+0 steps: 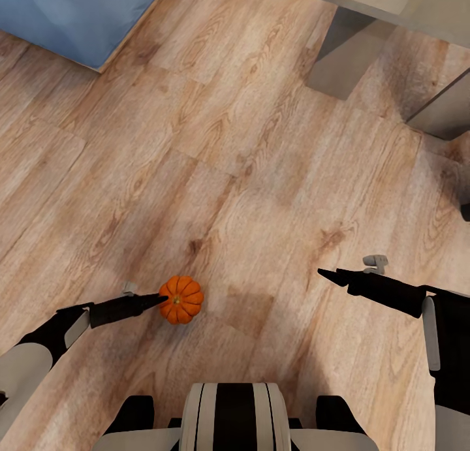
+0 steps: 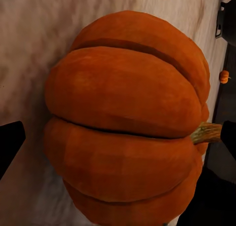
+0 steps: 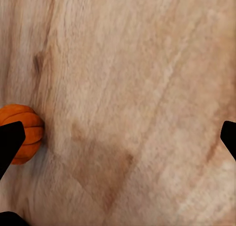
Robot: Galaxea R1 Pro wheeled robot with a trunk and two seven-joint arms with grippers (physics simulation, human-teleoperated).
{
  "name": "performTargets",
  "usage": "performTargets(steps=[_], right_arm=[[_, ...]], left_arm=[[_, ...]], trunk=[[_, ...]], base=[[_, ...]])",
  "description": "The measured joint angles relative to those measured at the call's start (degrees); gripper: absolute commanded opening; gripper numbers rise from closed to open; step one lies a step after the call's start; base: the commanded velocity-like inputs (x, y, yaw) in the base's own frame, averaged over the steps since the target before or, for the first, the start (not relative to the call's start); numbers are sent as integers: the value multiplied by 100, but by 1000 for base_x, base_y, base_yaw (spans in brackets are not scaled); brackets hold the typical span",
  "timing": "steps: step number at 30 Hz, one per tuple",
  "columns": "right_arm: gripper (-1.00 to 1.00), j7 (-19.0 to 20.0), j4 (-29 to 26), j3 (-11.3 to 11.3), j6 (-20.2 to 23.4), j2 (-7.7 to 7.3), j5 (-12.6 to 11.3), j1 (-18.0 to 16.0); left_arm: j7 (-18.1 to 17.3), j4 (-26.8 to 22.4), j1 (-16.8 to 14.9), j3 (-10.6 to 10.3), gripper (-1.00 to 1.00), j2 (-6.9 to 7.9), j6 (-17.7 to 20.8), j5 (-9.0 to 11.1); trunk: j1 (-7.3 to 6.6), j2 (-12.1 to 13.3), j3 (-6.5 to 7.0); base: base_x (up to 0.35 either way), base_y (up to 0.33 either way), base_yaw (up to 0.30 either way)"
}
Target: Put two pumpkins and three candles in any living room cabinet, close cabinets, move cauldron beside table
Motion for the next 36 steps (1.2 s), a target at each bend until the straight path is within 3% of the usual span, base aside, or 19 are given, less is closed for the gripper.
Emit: performTargets(steps=[19, 33, 35, 36], right_arm=[[100, 8, 1, -8, 4, 0, -1, 0], [100, 24, 0, -10, 8, -1, -1, 2], [100, 30, 0, -9, 10, 0, -1, 1], [100, 31, 0, -9, 13, 0, 0, 2]], left_arm=[[211, 42, -11, -2, 100, -14, 21, -10], [354, 49, -20, -24, 100, -81, 22, -18], [359, 41, -20, -30, 100, -146, 37, 15], [360, 38, -20, -36, -100, -209, 38, 19]], trunk=[[0, 0, 0], [0, 0, 0], [-1, 0, 0], [-1, 0, 0]], base=[[0, 0, -10], [0, 0, -235], [0, 0, -148], [0, 0, -92]])
